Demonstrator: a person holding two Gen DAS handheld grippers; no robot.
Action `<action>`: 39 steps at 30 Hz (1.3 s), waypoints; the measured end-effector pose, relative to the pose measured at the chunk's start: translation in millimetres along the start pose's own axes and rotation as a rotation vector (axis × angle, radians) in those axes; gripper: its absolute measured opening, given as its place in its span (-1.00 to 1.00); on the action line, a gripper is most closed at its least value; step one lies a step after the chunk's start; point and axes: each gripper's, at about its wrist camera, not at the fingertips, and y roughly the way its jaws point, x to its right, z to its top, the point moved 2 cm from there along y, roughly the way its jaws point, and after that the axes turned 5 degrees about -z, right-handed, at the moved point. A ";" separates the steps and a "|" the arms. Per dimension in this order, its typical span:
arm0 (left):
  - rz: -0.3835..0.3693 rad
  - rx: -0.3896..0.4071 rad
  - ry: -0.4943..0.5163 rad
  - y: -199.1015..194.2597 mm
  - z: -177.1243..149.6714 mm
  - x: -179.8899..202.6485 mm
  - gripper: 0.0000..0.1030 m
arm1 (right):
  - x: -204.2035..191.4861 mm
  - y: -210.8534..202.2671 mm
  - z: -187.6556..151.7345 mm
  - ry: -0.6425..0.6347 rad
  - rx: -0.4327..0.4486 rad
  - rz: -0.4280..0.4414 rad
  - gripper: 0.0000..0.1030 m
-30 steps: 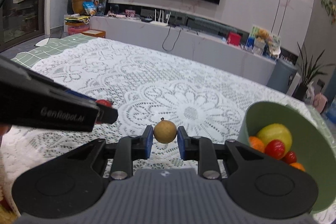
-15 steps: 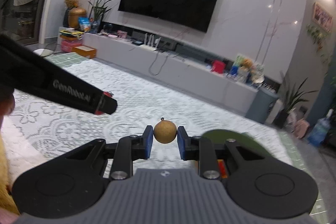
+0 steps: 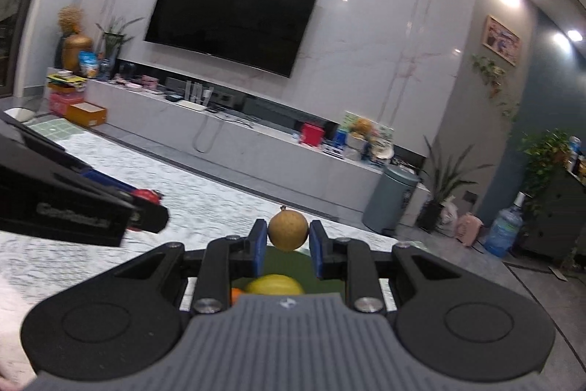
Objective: Organize fruits
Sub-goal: 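Carry the tomato in the left gripper over the colander while the right gripper carries the brown fruit, then open the left gripper to drop the tomato while the right gripper releases the brown fruit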
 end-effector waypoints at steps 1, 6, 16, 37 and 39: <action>-0.007 -0.002 0.008 4.8 2.4 4.2 -0.41 | 7.3 4.5 -1.4 0.008 -0.010 -0.011 -0.59; -0.037 -0.033 0.047 34.6 9.1 18.6 -0.42 | 40.6 30.5 -16.0 0.118 -0.088 -0.039 -0.59; -0.048 -0.147 0.126 91.2 -0.5 25.4 -0.42 | 48.4 74.1 -32.9 0.201 -0.189 -0.026 -0.59; -0.005 -0.262 0.180 138.2 -16.8 20.6 -0.42 | 40.2 105.9 -57.0 0.185 -0.358 -0.003 -0.59; -0.009 -0.261 0.181 139.8 -17.0 20.5 -0.41 | 39.3 105.0 -56.8 0.185 -0.363 -0.003 -0.59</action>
